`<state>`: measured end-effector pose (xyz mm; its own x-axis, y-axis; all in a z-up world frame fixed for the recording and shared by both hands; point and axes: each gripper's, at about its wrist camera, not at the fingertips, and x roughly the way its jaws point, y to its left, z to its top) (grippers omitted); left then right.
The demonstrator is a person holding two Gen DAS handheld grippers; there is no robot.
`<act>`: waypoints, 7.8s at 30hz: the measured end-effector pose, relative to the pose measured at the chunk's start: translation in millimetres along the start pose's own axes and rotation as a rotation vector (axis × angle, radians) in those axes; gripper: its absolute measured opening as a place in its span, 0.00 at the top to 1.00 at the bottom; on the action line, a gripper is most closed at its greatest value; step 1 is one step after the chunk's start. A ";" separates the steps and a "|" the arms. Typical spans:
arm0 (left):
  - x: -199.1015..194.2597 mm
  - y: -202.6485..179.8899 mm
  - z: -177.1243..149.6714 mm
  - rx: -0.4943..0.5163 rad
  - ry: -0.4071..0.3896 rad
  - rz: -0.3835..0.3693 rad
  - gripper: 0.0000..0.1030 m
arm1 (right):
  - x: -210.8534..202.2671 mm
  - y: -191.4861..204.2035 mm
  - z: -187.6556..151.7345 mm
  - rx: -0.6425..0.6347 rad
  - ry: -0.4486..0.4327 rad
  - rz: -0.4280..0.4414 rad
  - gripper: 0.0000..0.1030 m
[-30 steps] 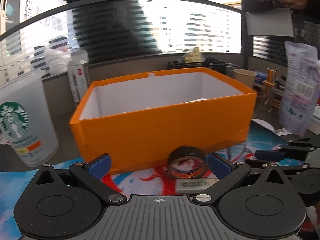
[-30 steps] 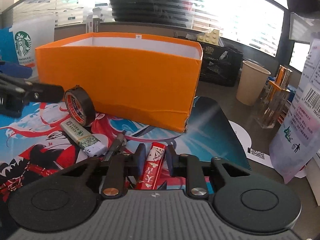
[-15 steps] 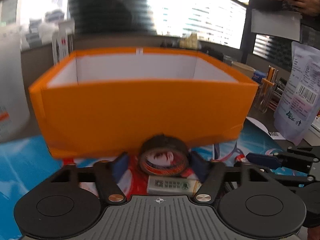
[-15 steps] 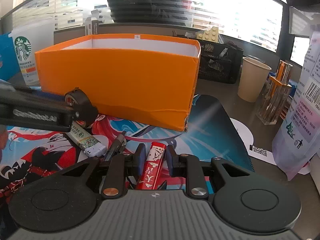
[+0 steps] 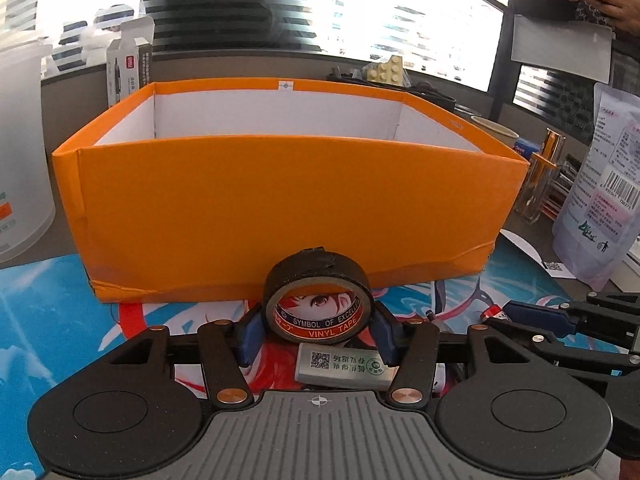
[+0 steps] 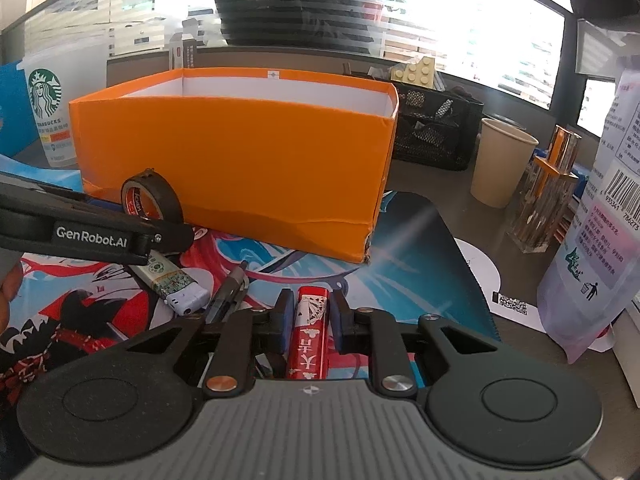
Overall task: Organize rigid objects
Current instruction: 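Grasp the black tape roll with the left gripper while the right gripper grasps the red stick, then carry the tape roll and red stick with both grippers over the orange box, then lower both items into the orange box and open both grippers, then lift both grippers out of the box and move back to the clutter, then grasp the white-green tube with the left gripper while the right gripper grasps the black pen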
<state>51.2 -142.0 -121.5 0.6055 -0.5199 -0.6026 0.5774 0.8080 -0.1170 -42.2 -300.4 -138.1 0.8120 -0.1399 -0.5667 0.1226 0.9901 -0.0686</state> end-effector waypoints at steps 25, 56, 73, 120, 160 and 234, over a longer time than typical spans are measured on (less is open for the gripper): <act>-71.4 -11.2 15.1 0.050 -0.144 -0.015 0.49 | -45.8 8.4 23.2 -0.019 -0.115 -0.010 0.85; -112.6 5.6 55.8 0.011 -0.248 0.010 0.49 | -90.1 17.6 73.5 -0.051 -0.289 0.011 0.86; -93.1 19.6 88.7 -0.013 -0.258 0.044 0.49 | -74.0 14.3 121.0 -0.049 -0.354 0.030 0.86; 13.7 52.7 101.4 -0.078 -0.056 0.074 0.49 | 44.2 -8.1 138.1 0.005 -0.179 0.091 0.86; 45.1 57.0 100.9 -0.101 0.061 0.093 0.43 | 81.2 1.4 140.2 -0.065 0.001 0.074 0.76; 1.1 -40.2 -18.3 0.282 0.046 -0.003 0.00 | -24.5 -8.3 -15.7 0.020 0.040 0.159 0.91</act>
<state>18.6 -170.1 -131.9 0.5815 -0.5038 -0.6388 0.7128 0.6940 0.1016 -72.0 -304.9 -136.5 0.7985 0.0199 -0.6017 0.0061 0.9991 0.0412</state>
